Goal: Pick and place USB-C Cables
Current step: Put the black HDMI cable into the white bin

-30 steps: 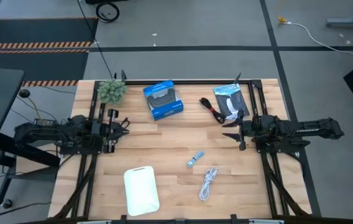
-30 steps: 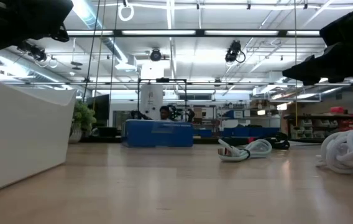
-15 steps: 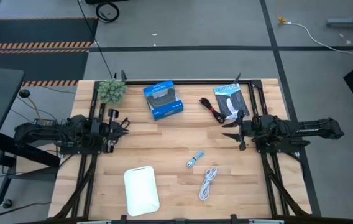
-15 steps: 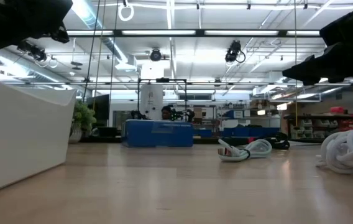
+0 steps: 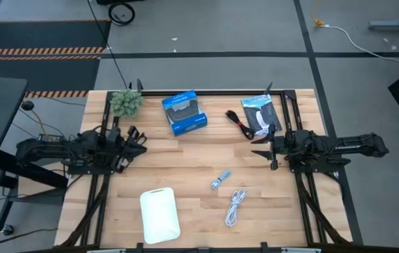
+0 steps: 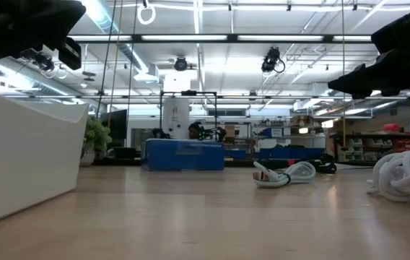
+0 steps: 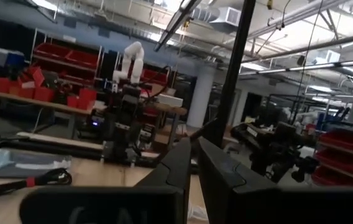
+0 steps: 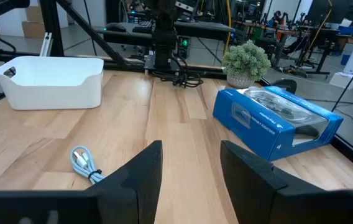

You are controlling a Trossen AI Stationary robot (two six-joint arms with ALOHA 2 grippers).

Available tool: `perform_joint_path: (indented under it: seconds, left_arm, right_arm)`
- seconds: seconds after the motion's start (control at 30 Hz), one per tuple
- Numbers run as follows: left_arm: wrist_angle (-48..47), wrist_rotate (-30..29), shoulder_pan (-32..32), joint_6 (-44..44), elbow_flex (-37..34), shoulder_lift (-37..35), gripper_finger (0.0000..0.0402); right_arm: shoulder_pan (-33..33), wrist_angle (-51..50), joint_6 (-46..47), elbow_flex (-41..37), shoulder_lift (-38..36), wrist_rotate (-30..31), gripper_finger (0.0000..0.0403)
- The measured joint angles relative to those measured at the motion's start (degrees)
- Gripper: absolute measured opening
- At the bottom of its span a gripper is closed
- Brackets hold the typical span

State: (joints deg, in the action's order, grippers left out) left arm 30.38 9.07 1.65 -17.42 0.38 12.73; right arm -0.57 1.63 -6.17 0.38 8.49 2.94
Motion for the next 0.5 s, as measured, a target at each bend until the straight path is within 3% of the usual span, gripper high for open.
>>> perform_joint_path:
  seconds: [0.1, 0.2, 0.4, 0.5]
  left_arm:
    - [-0.36, -0.5, 0.04, -2.51, 0.0, 0.0, 0.0036]
    - [-2.61, -7.6, 0.04, -9.17, 0.41, -0.02, 0.0033]
    - [-27.96, -16.76, 0.07, -10.44, 9.79, 3.47, 0.001]
    - [-36.18, -17.41, 0.02, -10.46, 13.91, 7.53, 0.0006]
  right_arm:
    - [-0.01, 0.02, 0.0, -0.02, 0.02, -0.02, 0.0169]
    - [-0.01, 0.01, 0.0, -0.01, 0.01, -0.01, 0.0169]
    - [0.02, 0.0, 0.0, -0.02, 0.0, -0.02, 0.0169]
    - [0.0, 0.02, 0.0, -0.01, 0.02, 0.0, 0.0169]
